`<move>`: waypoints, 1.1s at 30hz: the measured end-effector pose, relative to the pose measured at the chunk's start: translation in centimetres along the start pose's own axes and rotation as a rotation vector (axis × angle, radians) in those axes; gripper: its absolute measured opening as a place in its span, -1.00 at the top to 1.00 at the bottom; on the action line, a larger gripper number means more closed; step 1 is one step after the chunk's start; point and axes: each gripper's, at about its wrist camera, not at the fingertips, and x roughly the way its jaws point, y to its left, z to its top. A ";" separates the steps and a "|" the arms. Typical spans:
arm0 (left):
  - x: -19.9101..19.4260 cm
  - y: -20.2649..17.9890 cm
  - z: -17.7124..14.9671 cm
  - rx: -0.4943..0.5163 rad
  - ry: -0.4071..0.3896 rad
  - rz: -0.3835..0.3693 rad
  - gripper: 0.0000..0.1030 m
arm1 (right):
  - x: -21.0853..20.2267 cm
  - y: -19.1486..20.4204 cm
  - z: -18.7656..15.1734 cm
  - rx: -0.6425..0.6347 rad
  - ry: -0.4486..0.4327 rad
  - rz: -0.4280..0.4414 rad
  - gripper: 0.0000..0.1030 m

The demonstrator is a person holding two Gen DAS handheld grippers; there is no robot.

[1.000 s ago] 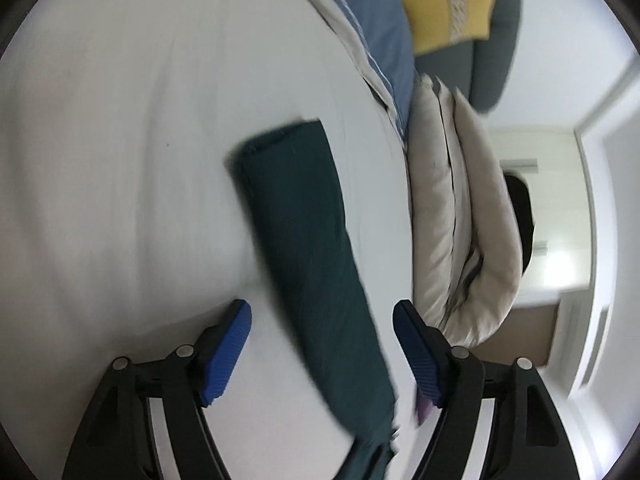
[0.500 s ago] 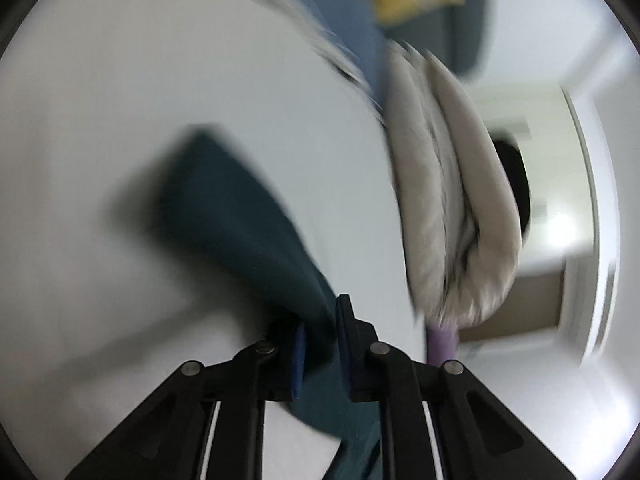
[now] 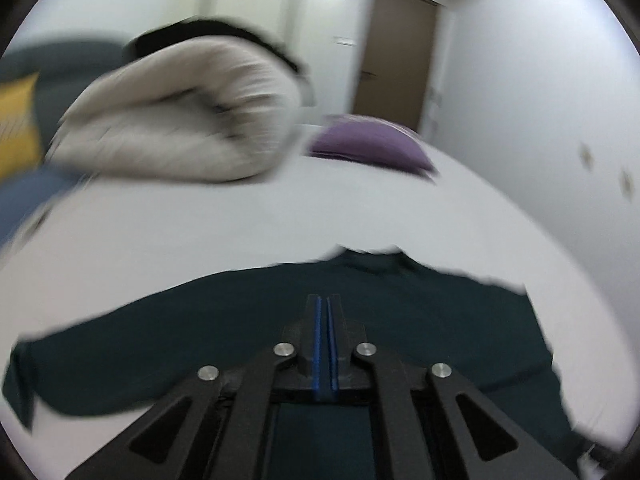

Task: Fold small clothes

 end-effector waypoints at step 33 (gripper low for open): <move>-5.8 35.0 -17.5 -1.537 -0.290 -0.071 -0.30 | 1.3 7.6 -3.0 -0.139 0.070 -0.024 0.03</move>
